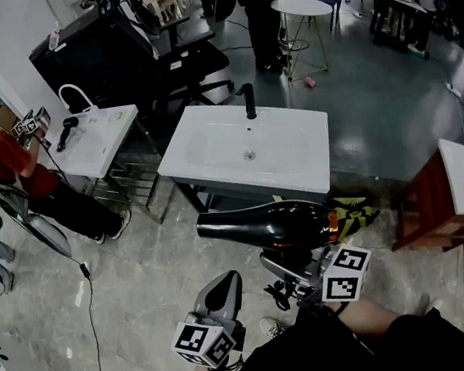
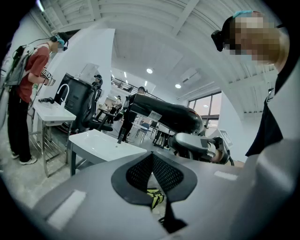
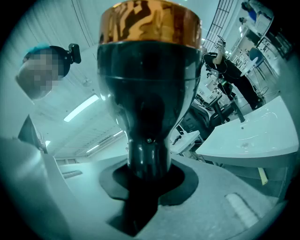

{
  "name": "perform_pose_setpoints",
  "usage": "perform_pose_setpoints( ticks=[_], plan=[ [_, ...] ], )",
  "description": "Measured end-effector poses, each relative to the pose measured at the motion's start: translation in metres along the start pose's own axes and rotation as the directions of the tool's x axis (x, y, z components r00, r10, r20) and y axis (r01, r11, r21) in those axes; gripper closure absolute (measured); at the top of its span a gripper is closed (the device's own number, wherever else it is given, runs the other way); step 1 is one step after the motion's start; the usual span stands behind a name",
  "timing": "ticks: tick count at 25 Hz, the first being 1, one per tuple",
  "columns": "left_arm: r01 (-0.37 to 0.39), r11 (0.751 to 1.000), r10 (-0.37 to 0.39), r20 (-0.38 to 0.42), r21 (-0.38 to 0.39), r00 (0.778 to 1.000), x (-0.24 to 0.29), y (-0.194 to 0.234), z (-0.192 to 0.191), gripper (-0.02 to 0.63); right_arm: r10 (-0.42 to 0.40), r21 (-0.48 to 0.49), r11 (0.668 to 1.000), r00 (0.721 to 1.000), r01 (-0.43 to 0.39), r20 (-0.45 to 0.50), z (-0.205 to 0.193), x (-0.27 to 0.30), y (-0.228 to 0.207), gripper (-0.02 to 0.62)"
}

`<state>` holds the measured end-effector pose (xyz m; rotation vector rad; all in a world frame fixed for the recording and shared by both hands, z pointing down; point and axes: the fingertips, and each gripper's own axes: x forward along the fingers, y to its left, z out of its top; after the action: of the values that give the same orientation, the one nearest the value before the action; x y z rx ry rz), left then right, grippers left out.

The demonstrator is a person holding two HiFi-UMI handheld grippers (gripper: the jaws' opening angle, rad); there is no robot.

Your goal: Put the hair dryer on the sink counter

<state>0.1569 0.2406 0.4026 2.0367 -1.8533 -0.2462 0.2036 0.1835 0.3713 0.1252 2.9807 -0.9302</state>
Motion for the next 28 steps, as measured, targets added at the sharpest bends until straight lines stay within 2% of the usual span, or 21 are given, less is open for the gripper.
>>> perform_pose_setpoints(
  ticks=[15,28],
  plan=[
    [0.000,1.000,0.000,-0.004,-0.004,1.000,-0.001,0.000,0.003,0.603,-0.022,-0.001,1.000,1.000,0.022,0.002,-0.001,0.000,-0.002,0.503],
    [-0.010,1.000,0.010,0.005,-0.015,1.000,-0.018,0.023,0.002,0.603,-0.033,0.036,0.999,0.999,0.033,-0.005,-0.006,0.023,-0.004,0.503]
  ],
)
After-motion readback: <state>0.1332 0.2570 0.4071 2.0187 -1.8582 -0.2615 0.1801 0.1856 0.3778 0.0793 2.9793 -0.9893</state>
